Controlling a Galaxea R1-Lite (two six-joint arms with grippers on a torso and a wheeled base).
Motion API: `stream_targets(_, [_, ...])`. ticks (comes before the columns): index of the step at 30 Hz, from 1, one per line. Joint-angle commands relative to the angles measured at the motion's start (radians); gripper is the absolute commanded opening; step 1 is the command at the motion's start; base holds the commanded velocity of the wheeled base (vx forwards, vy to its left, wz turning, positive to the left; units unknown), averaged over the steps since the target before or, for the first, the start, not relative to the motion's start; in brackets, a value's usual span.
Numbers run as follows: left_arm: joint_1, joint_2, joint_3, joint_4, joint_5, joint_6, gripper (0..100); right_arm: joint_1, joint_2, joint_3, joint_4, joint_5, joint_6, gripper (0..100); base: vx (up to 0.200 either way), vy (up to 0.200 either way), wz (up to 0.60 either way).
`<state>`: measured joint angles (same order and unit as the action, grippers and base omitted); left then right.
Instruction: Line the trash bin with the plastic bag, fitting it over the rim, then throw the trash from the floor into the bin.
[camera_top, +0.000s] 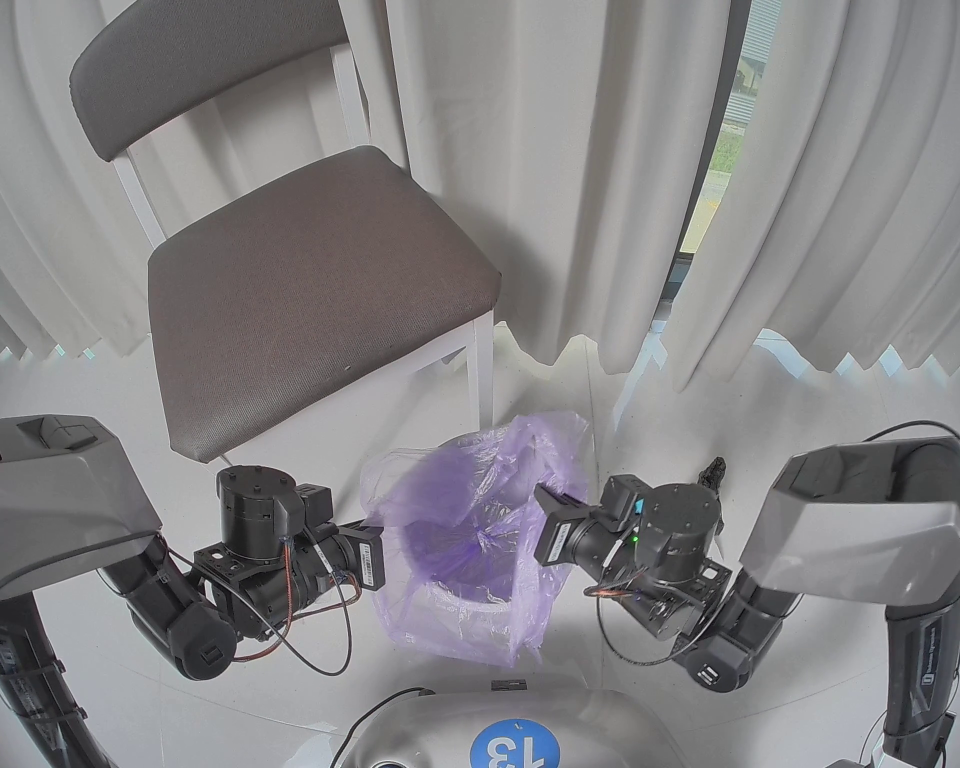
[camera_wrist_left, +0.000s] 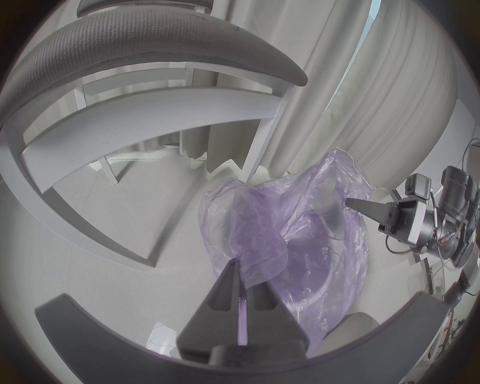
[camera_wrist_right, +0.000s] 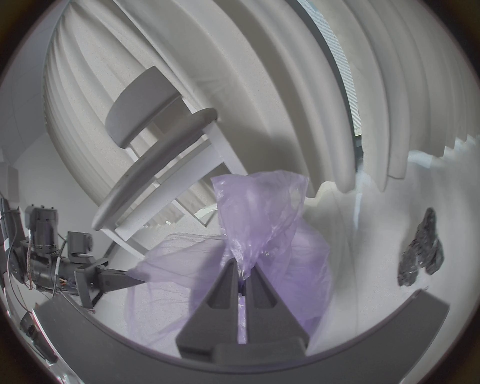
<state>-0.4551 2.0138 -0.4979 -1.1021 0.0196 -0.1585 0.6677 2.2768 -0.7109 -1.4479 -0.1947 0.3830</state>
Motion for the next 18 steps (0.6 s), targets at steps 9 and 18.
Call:
stream_targets(9, [-0.013,0.033,-0.077,-0.001,0.034,-0.101,0,-0.204,-0.226,-0.009,0.452,0.031,-0.302,0,0.000,0.000,0.00])
stream_targets(18, [0.013,-0.015,-0.051,0.076,0.053,-0.044,0,-0.189,-0.186,-0.105,0.587,0.037,-0.538,0,0.000,0.000,0.00])
